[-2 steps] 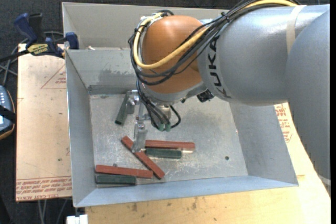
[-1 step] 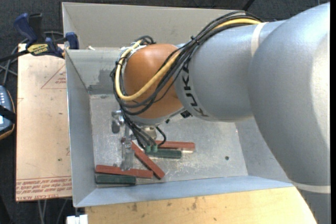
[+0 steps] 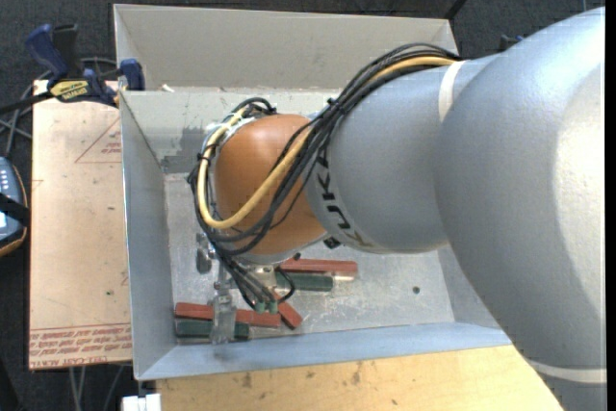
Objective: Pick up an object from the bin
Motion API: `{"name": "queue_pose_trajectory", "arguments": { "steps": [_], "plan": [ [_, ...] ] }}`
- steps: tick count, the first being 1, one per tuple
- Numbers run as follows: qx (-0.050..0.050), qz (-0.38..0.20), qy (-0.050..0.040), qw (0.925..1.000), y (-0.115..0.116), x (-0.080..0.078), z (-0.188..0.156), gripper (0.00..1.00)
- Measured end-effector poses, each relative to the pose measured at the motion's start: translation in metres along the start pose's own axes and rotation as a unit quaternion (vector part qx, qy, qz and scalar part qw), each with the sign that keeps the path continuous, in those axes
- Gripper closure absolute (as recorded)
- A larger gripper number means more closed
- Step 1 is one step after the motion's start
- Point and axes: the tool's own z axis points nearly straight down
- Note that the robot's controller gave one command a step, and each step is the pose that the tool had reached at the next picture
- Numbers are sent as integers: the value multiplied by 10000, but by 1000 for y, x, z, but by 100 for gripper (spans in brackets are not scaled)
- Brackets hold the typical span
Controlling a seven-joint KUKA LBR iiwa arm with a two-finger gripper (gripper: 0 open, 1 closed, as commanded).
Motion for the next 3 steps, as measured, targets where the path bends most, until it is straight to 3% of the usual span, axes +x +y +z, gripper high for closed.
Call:
{"name": "queue_pose_trajectory", "arguments": {
  "steps": [1, 2, 3],
  "plan": [
    [-5, 248, -19, 9997, 1, -7, 4, 0],
    [-15, 640, -55, 9979, 4, -2, 68, 0],
    [-21, 869, 46, 9962, 2, 1, 64, 100]
  ]
}}
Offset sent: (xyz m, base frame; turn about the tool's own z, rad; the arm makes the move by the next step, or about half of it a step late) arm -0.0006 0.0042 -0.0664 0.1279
